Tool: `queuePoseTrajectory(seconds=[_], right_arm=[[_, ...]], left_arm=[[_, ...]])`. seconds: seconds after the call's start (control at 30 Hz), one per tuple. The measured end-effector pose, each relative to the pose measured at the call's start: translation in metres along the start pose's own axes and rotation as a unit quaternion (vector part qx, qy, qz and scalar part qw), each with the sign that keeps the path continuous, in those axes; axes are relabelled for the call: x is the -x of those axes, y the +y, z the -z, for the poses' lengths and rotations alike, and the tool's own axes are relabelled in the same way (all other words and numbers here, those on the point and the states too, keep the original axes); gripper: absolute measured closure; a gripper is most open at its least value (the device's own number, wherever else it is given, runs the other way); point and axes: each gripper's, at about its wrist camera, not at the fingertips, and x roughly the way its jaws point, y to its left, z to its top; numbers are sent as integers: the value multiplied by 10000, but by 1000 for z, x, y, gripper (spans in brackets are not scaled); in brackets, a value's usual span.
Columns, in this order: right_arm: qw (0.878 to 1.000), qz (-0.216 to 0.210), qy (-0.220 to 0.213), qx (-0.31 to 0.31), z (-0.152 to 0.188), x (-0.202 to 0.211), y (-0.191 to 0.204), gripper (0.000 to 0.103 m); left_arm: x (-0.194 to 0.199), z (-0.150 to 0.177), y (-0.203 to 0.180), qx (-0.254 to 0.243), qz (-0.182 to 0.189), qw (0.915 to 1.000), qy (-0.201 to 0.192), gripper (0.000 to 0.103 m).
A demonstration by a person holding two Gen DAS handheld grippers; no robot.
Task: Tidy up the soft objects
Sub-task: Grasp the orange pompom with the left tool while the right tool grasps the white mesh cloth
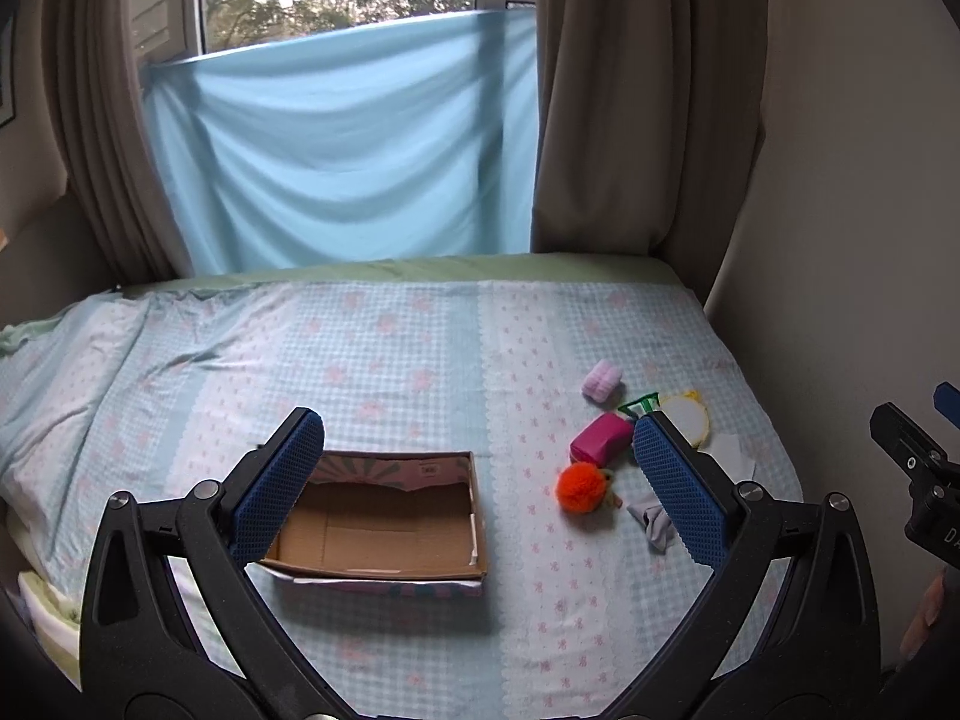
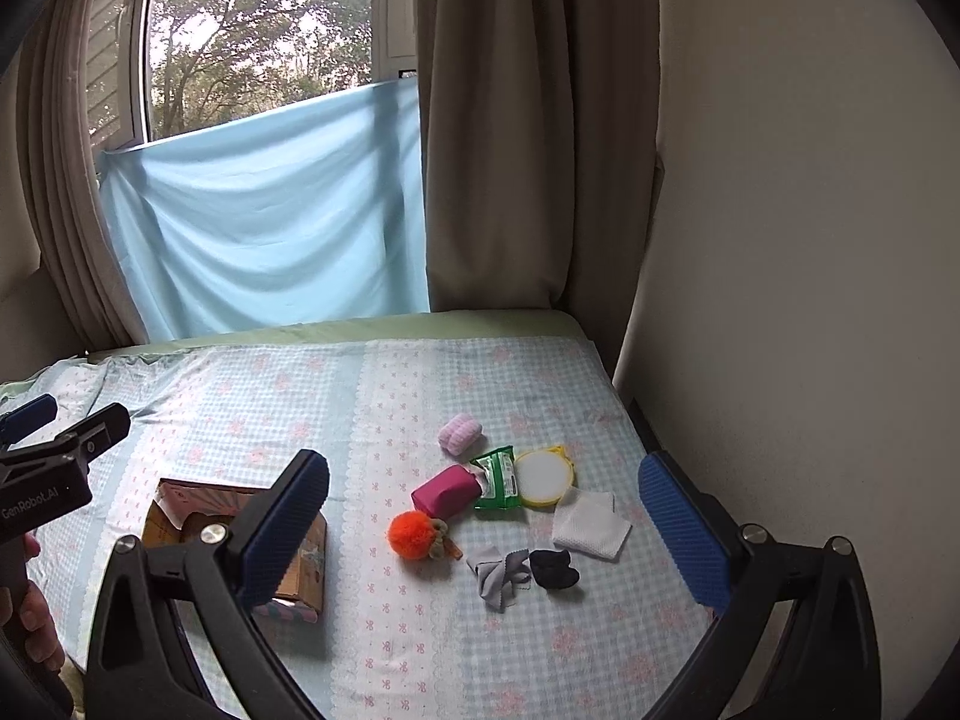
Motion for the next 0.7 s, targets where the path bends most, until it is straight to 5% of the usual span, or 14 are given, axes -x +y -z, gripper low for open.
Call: queuePoseTrajectory(seconds=[0.37, 0.7], right_arm=[[9948, 505, 825, -329, 60, -145, -78, 0], [9861, 579, 1429, -623, 120, -287, -132, 0]], left_arm=[[-178, 55, -82, 69, 554, 9919, 1145, 1], [-323, 139, -125, 433, 499, 9827, 1732, 1]])
